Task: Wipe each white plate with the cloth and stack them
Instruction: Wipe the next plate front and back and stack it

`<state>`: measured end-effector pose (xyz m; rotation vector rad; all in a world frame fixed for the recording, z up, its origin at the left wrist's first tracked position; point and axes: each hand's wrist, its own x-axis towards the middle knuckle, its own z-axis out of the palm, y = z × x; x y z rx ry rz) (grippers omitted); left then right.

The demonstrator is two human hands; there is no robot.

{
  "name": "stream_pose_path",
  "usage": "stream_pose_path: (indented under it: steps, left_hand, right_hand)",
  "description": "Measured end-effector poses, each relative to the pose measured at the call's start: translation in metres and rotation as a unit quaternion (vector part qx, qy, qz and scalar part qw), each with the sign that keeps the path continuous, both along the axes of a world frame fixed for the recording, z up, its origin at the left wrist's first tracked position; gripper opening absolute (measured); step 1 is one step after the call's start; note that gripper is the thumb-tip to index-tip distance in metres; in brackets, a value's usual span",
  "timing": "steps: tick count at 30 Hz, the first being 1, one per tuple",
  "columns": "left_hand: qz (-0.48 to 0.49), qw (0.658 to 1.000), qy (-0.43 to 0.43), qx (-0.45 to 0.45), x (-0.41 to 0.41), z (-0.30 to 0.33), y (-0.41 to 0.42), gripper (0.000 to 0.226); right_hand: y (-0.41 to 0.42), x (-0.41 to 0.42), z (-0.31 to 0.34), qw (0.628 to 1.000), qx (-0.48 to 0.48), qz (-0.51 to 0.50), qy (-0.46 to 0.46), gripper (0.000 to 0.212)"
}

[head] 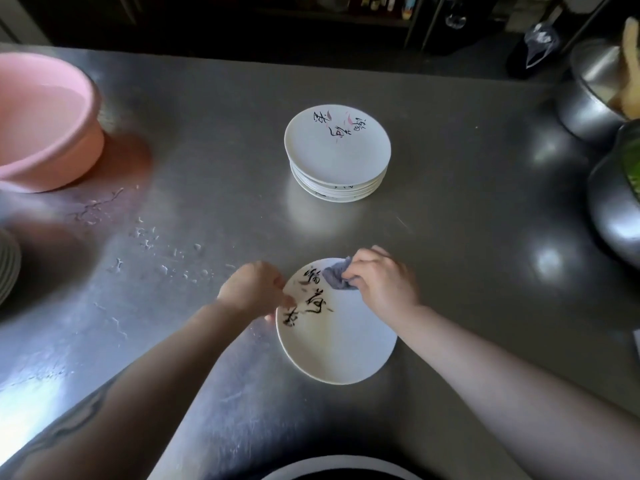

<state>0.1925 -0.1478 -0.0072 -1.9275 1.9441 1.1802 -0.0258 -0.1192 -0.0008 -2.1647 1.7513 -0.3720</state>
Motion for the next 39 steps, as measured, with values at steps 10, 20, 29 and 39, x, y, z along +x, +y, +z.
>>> stream_pose_path:
  steps: [10,20,29,39]
  left_hand:
    - [0.006,0.997,-0.029,-0.076,-0.02,0.008,-0.009,0.027]
    - [-0.039,0.99,-0.063,-0.119,-0.03,0.021,-0.023,0.021]
    - [-0.064,0.99,-0.112,0.053,0.001,0.014,-0.011,0.022]
    - [0.134,0.988,0.037,-0.064,-0.002,0.004,-0.006,0.026]
  right_hand:
    - [0.0,0.011,0.0,1.0,-0.002,0.001,0.009,0.015]
    - [-0.006,0.016,0.007,0.997,0.067,0.009,0.046,0.022]
    - [-0.001,-0.005,0.008,0.996,0.065,-0.007,0.067,0.02]
    - [-0.005,-0.013,0.009,0.995,0.072,-0.003,0.073,0.019]
